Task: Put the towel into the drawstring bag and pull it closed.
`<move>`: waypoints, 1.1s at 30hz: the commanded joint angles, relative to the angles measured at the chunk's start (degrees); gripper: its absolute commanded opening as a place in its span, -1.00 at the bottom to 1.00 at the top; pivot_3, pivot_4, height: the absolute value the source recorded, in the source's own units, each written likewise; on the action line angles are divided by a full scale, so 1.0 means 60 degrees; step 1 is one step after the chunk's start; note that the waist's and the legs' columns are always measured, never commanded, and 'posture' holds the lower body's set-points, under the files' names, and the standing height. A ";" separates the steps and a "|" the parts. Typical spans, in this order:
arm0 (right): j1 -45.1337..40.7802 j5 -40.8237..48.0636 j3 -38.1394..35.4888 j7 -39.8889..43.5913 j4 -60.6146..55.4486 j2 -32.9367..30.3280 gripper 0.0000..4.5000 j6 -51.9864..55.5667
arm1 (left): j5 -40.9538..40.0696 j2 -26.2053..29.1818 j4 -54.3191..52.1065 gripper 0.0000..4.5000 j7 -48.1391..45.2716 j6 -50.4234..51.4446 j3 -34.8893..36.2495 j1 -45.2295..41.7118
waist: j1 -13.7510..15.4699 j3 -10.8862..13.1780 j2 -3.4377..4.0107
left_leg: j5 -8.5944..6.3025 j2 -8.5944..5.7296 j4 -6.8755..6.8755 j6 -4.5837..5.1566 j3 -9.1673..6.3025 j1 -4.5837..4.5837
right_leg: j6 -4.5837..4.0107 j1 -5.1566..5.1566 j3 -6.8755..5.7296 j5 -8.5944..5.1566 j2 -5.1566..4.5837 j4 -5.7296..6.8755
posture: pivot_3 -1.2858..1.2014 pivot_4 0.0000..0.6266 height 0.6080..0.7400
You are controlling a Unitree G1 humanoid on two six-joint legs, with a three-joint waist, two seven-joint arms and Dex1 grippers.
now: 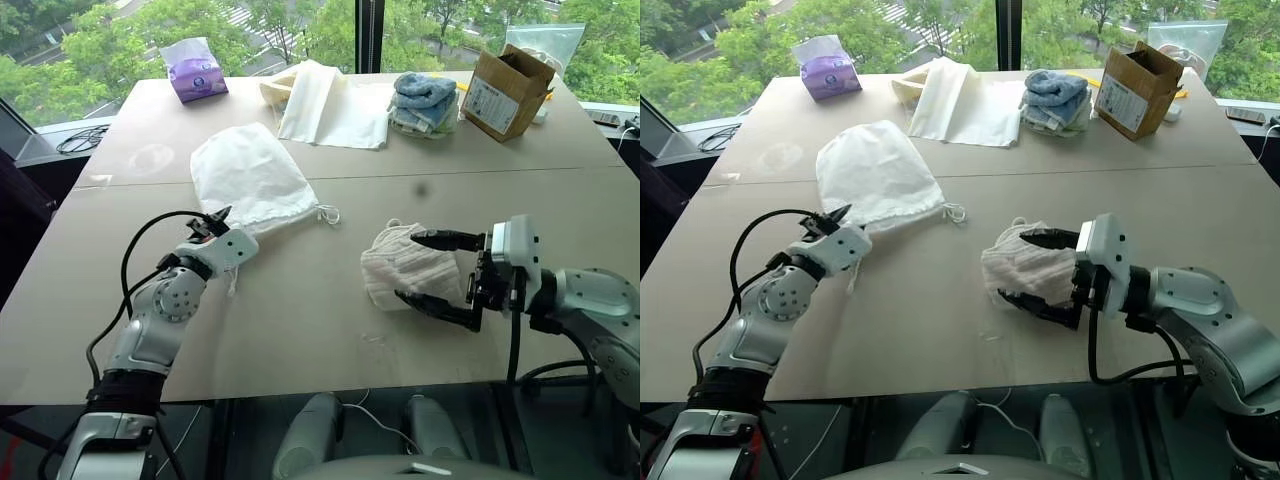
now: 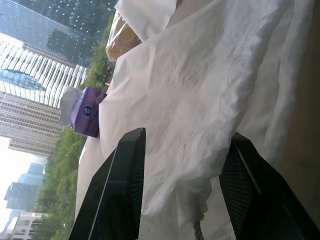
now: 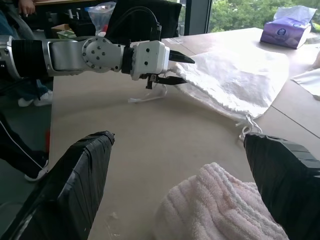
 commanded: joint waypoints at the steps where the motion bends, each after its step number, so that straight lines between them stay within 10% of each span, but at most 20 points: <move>1: 0.0006 0.0105 -0.0271 -0.0048 -0.0368 -0.0068 1.00 -0.0088 | -0.0055 0.0169 0.0072 -0.96 0.0124 -0.0223 0.0033 -0.0149 | -0.0011 0.0000 0.0000 | 0.0000 0.0000 0.0000 0.0000 0.0001 0.0000 | 0.0000 0.0000 0.0001 0.0000 0.0000 0.0000 | 0.03 -0.52 1.00; 33: -0.0782 -0.1751 0.0706 -0.4910 0.1997 0.2074 1.00 0.4064 | -0.2176 -0.1294 -0.3751 -0.96 -0.0011 0.4543 0.1316 -0.2254 | -0.0212 -0.0006 -0.0010 | 0.0003 -0.0007 0.0022 -0.0004 -0.0005 -0.0024 | 0.0004 -0.0018 0.0000 0.0003 0.0007 0.0016 | 0.03 -0.52 1.00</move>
